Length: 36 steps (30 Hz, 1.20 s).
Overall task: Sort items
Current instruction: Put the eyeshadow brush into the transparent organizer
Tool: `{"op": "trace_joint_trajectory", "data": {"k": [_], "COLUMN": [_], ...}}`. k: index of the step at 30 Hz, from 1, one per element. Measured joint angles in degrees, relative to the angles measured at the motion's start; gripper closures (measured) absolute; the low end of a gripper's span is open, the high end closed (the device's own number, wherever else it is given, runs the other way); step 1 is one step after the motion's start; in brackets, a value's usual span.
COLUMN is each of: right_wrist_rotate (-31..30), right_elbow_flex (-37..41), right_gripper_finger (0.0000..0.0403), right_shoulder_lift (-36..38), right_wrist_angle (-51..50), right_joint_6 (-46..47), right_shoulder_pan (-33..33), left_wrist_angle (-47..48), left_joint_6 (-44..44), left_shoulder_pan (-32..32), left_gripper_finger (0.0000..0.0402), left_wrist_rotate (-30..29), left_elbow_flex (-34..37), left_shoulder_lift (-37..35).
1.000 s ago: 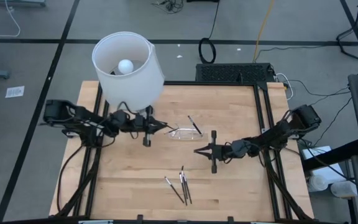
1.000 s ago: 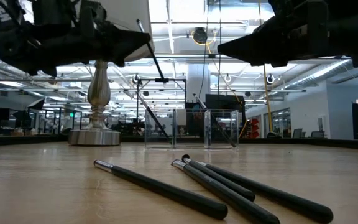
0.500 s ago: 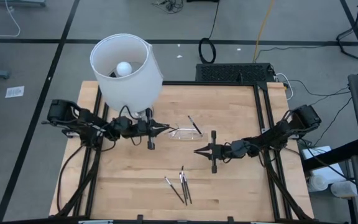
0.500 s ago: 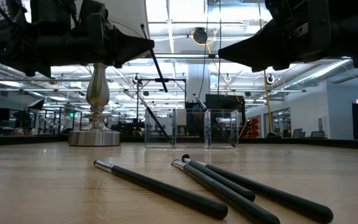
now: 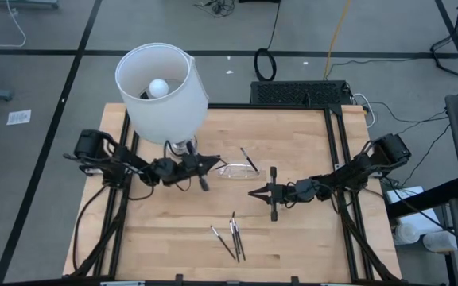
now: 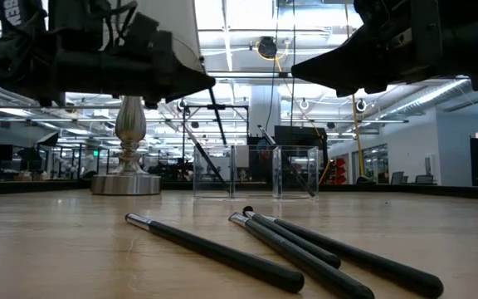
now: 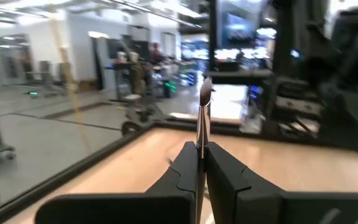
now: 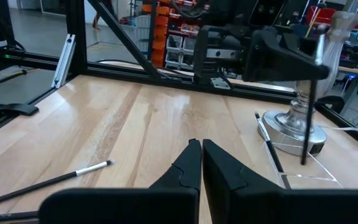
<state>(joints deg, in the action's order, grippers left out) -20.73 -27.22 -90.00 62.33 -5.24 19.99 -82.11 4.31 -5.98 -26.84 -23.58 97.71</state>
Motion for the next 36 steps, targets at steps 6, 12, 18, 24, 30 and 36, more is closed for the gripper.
{"op": "trace_joint_trajectory", "data": {"k": [6, 12, 18, 24, 30, 36], "right_wrist_rotate": [0.0, 0.0, 0.0, 0.0, 0.0, -0.1], "right_elbow_flex": [0.0, 0.0, 0.0, 0.0, 0.0, 0.0], "right_gripper_finger": [0.0402, 0.0403, 0.0402, 0.0403, 0.0403, 0.0403], "right_shoulder_lift": [0.0, 0.0, 0.0, 0.0, 0.0, 0.0], "right_wrist_angle": [0.0, -0.3, -0.5, -0.4, 0.0, 0.2], "right_joint_6": [-0.1, -0.1, 0.7, 1.1, 1.1, 1.1], "right_shoulder_pan": [0.0, 0.0, 0.0, 0.0, 0.0, 0.0], "left_wrist_angle": [-0.5, -0.4, 1.0, 3.7, 4.7, 5.3], "left_joint_6": [1.3, 0.9, -0.6, -3.0, -5.4, -7.5], "left_shoulder_pan": [-1.4, -1.0, -0.1, 1.0, 1.8, 2.0], "left_gripper_finger": [0.0388, 0.0388, 0.0388, 0.0388, 0.0384, 0.0337], "left_wrist_rotate": [-3.7, -4.9, -4.9, -4.2, -0.6, -0.5], "left_elbow_flex": [-3.2, -3.3, -3.0, -2.9, -3.1, -3.1], "left_shoulder_lift": [5.1, 6.9, 7.0, 7.0, 7.0, 7.0]}}
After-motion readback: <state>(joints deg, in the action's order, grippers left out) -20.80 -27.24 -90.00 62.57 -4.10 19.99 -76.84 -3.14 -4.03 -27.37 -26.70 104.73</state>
